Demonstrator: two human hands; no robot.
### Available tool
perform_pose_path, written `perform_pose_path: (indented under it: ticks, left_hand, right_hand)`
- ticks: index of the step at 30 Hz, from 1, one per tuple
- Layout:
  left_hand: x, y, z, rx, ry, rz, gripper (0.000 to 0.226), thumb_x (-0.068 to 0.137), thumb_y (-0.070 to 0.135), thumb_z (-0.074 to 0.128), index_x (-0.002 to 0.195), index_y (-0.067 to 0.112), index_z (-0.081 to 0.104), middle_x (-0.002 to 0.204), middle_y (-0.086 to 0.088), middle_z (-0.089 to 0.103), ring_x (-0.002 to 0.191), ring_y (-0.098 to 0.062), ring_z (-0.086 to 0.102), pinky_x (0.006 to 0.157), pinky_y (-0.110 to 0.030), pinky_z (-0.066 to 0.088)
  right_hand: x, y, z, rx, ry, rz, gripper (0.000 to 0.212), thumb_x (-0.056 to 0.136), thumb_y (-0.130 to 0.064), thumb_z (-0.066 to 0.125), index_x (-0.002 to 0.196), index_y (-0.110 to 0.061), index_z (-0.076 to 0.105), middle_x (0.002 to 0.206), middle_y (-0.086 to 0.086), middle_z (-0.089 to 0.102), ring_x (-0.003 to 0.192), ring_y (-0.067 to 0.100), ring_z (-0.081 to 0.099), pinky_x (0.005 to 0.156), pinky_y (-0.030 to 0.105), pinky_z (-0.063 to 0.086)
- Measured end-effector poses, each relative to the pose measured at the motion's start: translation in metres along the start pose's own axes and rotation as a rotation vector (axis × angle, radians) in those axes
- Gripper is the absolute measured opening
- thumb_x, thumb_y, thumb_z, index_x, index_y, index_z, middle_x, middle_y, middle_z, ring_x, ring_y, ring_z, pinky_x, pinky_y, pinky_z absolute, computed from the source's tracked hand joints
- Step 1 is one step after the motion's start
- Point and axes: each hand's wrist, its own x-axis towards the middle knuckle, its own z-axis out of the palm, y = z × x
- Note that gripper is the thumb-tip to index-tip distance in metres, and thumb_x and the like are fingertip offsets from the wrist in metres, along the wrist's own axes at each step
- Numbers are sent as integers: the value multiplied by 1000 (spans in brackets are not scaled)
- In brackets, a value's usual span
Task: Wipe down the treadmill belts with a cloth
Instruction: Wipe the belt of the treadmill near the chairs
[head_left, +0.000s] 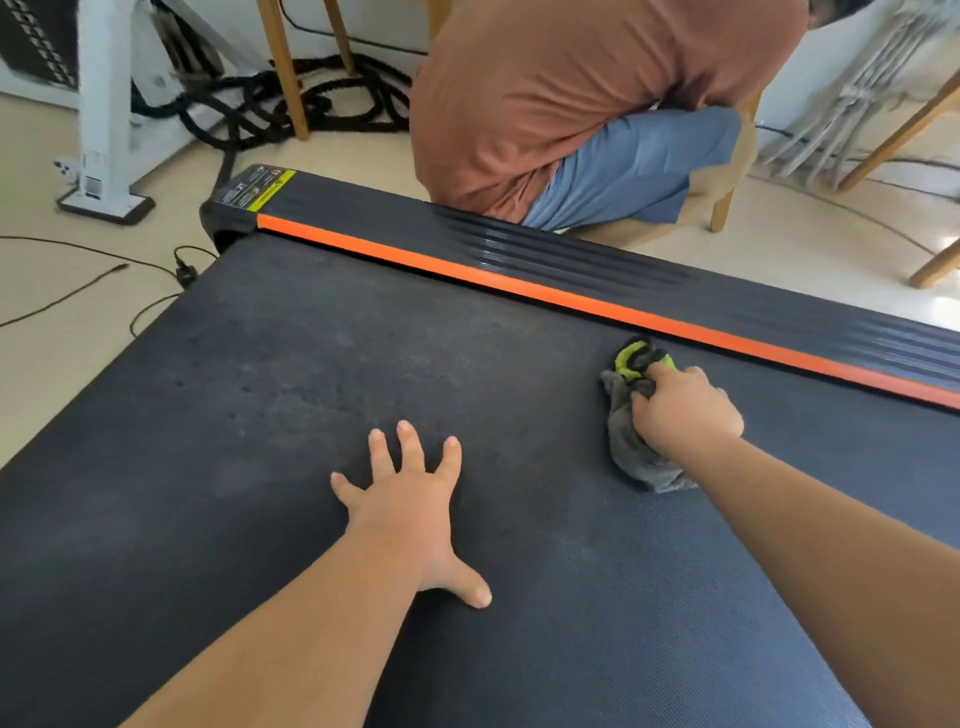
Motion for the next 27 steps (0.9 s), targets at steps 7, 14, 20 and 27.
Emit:
perform_pose_path:
  ticks: [7,14,20,27]
  left_hand:
    - [2,-3,1,-7,29,5,161,45,81,83,157,40,-25,164,-9,-37,150,-43,-31,117,-78,7]
    - [1,-4,2,-22,29,0,161,44,81,83,155,44,-28,163,-6,-39,151,-41,-31,118,-76,7]
    - [1,-5,2,-7,47,11,162,42,82,82,154,43,-28,164,-7,-37,151,-41,-30,117,-77,8]
    - [1,-4,1,-15,29,-1,161,44,82,82,153,44,-30,162,-5,-41,150,-41,-33,119,-76,6]
  right_hand:
    - [-57,-108,32,62,81,-537,33,96,-52,50,120,-32,61,122,2,53,111,31,55,81,41,51]
    - [28,-60,2,-162,67,-537,30,99,-52,46,120,-36,60,124,-4,53,114,27,57,71,35,41]
    - [73,1,-17,-261,94,-49,35,96,-35,49,127,-23,61,127,14,56,115,39,61,76,38,41]
    - [39,-57,-8,5,-49,-371,40,96,-49,51,133,-39,59,129,1,52,115,30,60,85,41,52]
